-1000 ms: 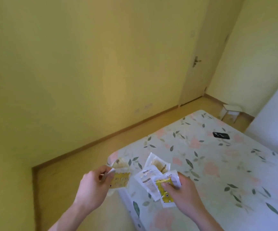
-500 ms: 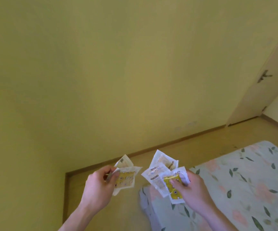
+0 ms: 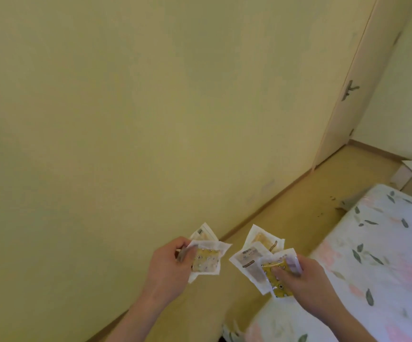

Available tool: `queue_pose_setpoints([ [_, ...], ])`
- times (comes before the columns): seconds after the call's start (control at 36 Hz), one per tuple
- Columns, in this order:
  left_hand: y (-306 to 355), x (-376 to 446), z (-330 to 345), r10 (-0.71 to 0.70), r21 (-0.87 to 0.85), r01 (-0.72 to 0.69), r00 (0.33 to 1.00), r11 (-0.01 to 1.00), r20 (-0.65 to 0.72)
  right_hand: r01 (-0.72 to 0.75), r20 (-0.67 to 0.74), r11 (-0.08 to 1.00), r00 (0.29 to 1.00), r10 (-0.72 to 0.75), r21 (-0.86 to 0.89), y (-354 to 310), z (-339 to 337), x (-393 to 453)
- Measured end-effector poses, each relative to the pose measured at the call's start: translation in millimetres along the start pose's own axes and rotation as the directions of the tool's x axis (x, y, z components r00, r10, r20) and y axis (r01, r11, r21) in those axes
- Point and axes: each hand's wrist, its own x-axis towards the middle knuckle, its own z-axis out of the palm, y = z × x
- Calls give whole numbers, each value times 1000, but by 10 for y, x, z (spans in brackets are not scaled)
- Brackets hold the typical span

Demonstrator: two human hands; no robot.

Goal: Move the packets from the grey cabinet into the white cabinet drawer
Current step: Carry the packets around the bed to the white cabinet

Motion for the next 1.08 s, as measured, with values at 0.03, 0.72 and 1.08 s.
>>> queue_pose_setpoints([
  [0.03,21,185,24,8,0,-8,1000,1000,7,-16,-12,1000,1000,16,4,1,10,163],
  [0.72,1136,4487,1118,276,32,-296,921,955,274,-180,-350,976,912,213,125,-443,-704,3542],
  [1.08,2142,6180,2551,412,-39,-470,727,882,549,-300,-603,910,682,414,285,-416,-1428,4433],
])
